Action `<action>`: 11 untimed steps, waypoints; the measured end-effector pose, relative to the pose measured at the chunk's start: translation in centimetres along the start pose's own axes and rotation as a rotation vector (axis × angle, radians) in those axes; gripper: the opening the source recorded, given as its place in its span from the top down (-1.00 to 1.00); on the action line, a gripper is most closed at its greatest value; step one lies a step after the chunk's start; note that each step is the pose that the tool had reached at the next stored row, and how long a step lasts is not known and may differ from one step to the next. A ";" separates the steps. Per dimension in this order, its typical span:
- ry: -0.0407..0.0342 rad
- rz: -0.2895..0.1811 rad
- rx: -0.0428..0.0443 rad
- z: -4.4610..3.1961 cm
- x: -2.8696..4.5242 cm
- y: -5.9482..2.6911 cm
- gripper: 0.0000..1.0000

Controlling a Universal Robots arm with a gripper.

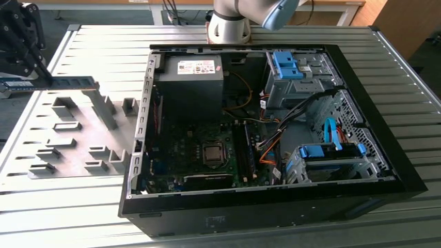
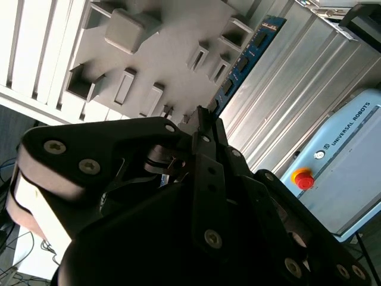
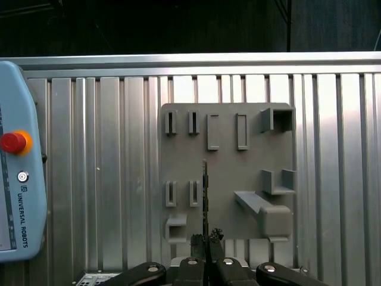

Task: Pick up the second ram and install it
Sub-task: 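Pick up the second ram and move it above second insertion slot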

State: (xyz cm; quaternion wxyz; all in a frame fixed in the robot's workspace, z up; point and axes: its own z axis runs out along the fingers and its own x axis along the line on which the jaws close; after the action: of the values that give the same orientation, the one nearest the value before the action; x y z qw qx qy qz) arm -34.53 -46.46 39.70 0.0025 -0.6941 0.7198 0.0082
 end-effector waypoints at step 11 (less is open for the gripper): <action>0.0000 0.000 0.0001 -0.01 -0.04 -1.01 0.72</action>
State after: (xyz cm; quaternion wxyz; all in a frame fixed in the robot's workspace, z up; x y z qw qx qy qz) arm -33.52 -46.46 39.70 0.0025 -0.6941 0.7199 0.0082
